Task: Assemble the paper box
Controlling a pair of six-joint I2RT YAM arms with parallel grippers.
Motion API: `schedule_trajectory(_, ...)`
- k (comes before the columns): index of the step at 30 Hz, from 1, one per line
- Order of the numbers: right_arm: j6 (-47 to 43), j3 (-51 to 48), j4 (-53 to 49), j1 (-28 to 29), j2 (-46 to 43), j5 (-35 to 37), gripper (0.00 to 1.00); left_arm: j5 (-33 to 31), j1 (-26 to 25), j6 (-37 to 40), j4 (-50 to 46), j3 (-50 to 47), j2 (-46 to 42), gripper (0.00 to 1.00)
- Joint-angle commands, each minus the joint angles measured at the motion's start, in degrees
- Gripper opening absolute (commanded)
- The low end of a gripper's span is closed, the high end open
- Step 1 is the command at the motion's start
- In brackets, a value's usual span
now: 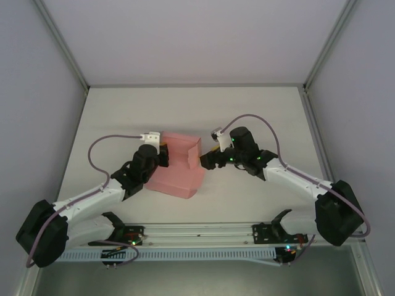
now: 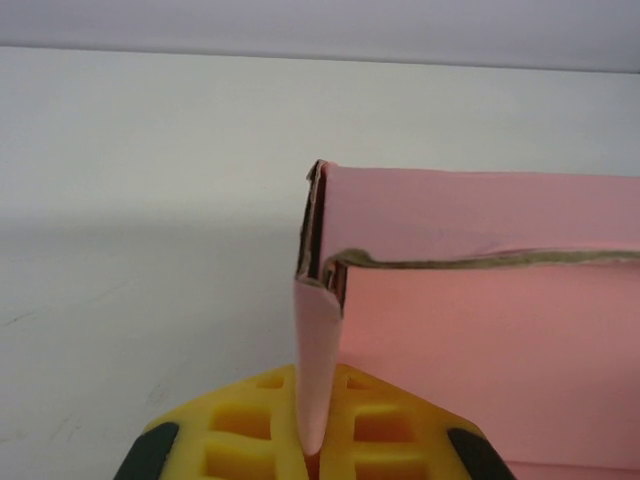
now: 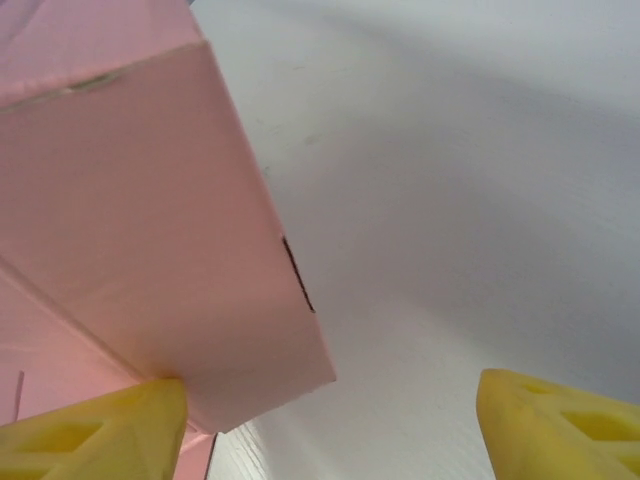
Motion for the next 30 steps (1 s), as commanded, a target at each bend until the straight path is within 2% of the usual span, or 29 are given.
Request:
schedule_trajectory(1, -1.1, 3.4, -0.9, 1.5, 1.1, 2.1, 0.75, -0.9, 0.2, -1.3, 1.5, 1.4, 0.2, 0.0)
schedule_trajectory(6, 0.1, 4.2, -4.8, 1.6, -0.7, 6.6, 0.71, -4.1, 0.2, -1.2, -0.3, 1.4, 0.1, 0.0)
schedule_trajectory(15, -0.1, 3.0, -3.7, 1.8, -2.8, 1.3, 0.7, -4.3, 0.2, -0.7, -0.3, 1.2, -0.1, 0.0)
schedule_trajectory(24, -0.6, 6.4, 0.8, 1.9, 3.9, -2.5, 0.69, -2.2, 0.1, -1.1, 0.4, 1.4, 0.4, 0.0)
schedule_trajectory(28, 0.7, 8.6, 2.0, 2.3, 7.1, 1.8, 0.67, -1.9, 0.0, -1.4, 0.5, 1.6, 0.8, 0.0)
schedule_trajectory(30, 1.2, 9.8, 1.7, 3.0, 8.3, 6.8, 0.6, -1.7, -0.2, -1.4, 0.5, 1.9, 0.9, 0.0)
